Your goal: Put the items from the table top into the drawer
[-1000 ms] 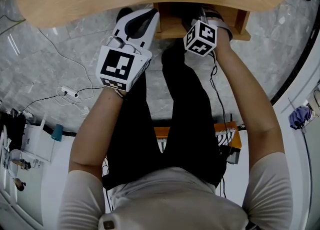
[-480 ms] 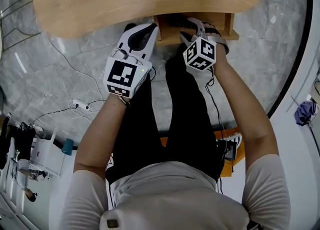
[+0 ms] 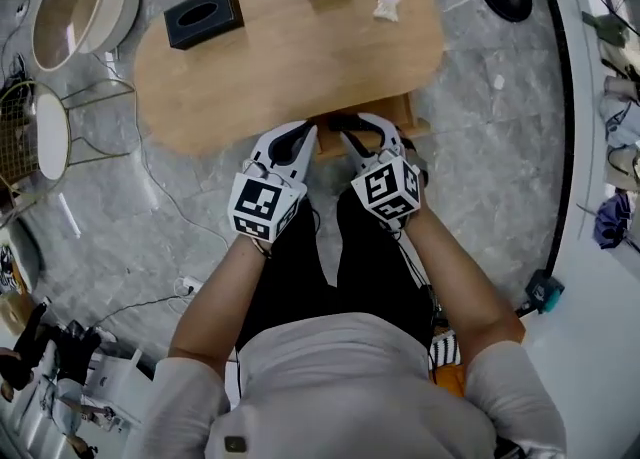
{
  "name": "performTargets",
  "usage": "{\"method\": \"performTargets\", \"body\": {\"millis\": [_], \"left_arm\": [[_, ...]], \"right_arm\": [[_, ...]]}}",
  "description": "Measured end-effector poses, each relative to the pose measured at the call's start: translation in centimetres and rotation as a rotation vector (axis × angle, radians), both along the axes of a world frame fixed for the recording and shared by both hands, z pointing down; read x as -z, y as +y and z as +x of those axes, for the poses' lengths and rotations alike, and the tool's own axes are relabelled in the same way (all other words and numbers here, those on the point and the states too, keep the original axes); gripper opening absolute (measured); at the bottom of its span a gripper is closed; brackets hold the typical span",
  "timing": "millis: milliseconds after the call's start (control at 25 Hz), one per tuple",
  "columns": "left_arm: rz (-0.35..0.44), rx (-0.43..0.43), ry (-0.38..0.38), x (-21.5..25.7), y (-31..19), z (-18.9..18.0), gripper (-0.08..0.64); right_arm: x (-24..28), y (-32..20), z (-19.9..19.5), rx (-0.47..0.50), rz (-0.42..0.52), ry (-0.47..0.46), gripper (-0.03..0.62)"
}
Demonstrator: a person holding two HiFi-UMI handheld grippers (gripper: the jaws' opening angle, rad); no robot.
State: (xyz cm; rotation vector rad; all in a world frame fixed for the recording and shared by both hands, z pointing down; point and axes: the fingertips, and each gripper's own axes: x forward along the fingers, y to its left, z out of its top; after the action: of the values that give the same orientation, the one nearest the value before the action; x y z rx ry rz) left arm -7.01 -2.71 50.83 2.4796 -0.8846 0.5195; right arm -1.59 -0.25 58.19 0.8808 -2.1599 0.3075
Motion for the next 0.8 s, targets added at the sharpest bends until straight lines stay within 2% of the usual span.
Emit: {"method": "performTargets", "body": {"millis": [320,480,600,800], "left_arm": [[0.167,-0.073,0.040,16.3,0.1,2.7,0.009],[0.238,-0.094,0.056,23.3,1.8,3.5,0.009],[0.300,-0.113,0.071,27.7,2.6,3.9,0.009],[0.377,-0.159,0.090,32.4,3.9,5.0,0.009]], "right_arm": [[20.6,-0.8,1.1,-0.161,0.222,-0.166,0.088],[29.3,0.0,1.5,-0.196,0.326,-0.232,0.063],[34.2,0.3,1.7,-0.211,0.394,-0.270,0.051],[39.2,1.0,2.1,-0.214,0.468,-0.314,0.039]]}}
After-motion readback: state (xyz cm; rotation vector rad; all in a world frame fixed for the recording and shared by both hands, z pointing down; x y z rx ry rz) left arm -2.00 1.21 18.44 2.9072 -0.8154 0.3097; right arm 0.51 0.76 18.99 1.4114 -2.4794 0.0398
